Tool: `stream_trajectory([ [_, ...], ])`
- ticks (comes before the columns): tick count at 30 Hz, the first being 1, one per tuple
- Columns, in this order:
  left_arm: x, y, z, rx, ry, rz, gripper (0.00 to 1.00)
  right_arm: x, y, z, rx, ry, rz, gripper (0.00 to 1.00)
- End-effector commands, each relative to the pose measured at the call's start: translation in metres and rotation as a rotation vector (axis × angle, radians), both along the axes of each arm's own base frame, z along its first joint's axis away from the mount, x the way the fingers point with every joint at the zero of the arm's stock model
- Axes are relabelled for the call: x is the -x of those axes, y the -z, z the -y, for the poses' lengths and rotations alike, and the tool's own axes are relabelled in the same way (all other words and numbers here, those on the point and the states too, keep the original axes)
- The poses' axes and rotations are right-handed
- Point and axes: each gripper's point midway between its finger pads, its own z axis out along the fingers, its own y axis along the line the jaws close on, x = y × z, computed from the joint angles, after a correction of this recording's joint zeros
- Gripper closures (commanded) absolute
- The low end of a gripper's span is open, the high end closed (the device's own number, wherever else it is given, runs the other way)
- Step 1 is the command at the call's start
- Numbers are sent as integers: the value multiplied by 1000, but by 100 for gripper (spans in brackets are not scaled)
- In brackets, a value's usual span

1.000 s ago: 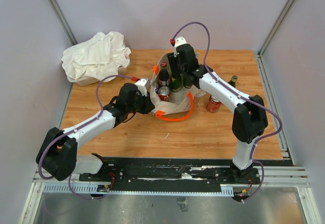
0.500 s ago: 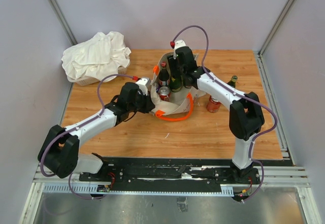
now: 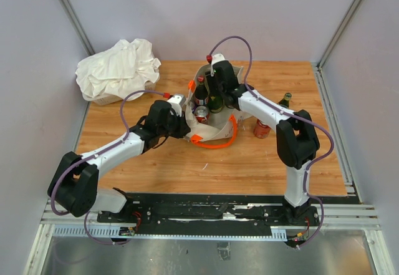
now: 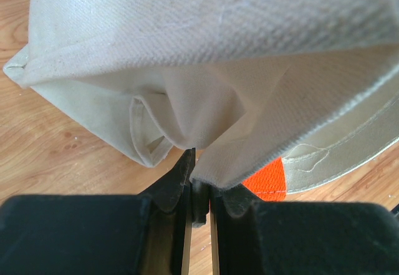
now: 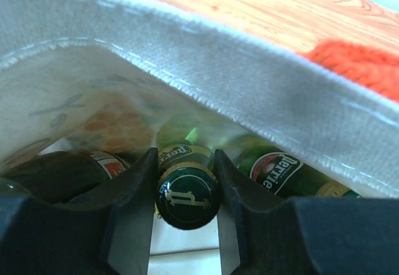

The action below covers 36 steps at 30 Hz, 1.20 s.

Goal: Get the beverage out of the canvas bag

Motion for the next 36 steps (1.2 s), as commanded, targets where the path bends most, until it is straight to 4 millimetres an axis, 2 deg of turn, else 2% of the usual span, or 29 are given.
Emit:
stream_trajectory([
  [1, -8, 13, -15, -84, -52, -2, 85, -6, 5, 4, 9, 10, -4, 77],
  [2, -8, 13, -15, -84, -53, -1, 84, -5, 6, 4, 11, 7, -5, 91],
  [3, -8, 13, -16, -85, -55, 0, 84, -5, 6, 4, 12, 7, -5, 98],
  [5, -8, 12, -16, -83, -56, 1, 84, -5, 4, 3, 15, -7, 3, 99],
  [9, -9, 12, -16, -82, -59, 2, 84, -5, -26, 0, 1, -42, 59, 99],
  [15, -9, 11, -15, -78, -54, 6, 84, 1, -103, -2, -60, -76, 173, 99],
  [21, -9, 10, -15, -80, -49, 12, 84, 27, -188, 8, -111, -93, 313, 99],
  [25, -9, 9, -15, -81, -49, 18, 84, 49, -234, 24, -145, -83, 389, 99],
  [28, -9, 8, -16, -85, -47, 22, 84, 66, -262, 40, -161, -62, 444, 99],
  [32, -8, 8, -17, -92, -42, 26, 84, 92, -297, 76, -160, 22, 525, 99],
  [33, -8, 7, -18, -93, -43, 25, 84, 102, -310, 91, -160, 59, 555, 99],
  [36, -8, 5, -18, -90, -44, 32, 84, 125, -329, 126, -143, 154, 607, 99],
])
